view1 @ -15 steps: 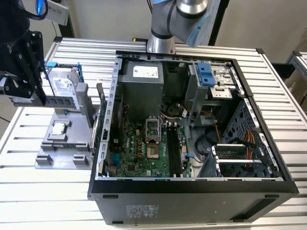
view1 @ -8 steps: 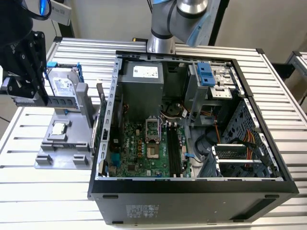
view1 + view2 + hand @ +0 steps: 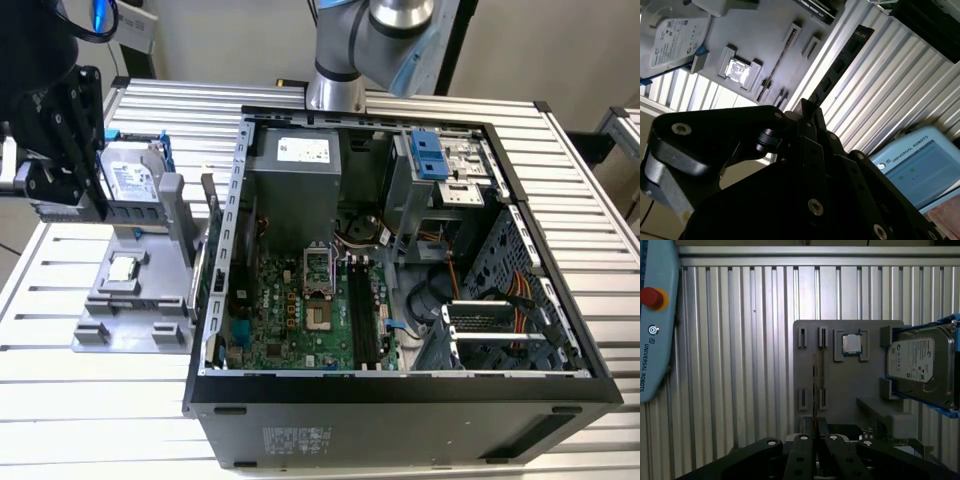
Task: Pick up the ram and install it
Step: 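Pick up the ram and move it above insertion slot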
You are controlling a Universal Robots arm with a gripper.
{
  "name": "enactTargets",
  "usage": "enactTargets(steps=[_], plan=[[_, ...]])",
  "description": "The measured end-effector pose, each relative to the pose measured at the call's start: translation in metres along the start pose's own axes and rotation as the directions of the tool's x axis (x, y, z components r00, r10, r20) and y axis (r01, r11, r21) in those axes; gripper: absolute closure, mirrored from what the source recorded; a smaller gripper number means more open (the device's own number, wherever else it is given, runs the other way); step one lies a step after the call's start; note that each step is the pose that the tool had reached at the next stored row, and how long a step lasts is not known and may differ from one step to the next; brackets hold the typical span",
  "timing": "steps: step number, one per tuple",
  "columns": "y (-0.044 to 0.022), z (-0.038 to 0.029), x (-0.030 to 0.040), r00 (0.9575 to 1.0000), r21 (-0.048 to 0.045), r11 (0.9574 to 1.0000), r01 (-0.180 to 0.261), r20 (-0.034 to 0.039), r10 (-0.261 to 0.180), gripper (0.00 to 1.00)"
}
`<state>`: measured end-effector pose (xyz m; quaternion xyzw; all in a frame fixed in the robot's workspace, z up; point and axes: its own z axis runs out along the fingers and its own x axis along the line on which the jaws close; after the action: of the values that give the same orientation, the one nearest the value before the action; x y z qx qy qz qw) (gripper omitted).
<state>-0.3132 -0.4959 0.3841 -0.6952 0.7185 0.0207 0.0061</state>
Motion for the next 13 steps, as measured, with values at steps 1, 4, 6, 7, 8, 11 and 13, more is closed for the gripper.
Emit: enactTargets(steps=[1,4,6,7,8,11,13], plan=[[-0.0009,0.0000,0.0000,1.0000,0.0000,1.0000,0.000,0.0000,0.000,1.00],[-0.0034,0.0000,-0.0001,1.0000,0.0001,1.0000,0.000,0.0001,0.000,1.00],[-0.0043,-0.0001,-0.0001,1.0000,0.0000,1.0000,0.000,0.0000,0.000,1.00],[-0.0044,-0.0001,-0.0001,1.0000,0.0000,1.0000,0.000,0.0000,0.000,1.00],[-0.0047,-0.0001,-0.0002,1.0000,0.0000,1.0000,0.000,0.0000,0.000,1.00],[-0.0063,-0.0001,-0.0002,1.0000,0.0000,1.0000,0.000,-0.0001,0.000,1.00],[-0.0072,-0.0001,-0.0002,1.0000,0.0001,1.0000,0.000,0.0000,0.000,1.00]])
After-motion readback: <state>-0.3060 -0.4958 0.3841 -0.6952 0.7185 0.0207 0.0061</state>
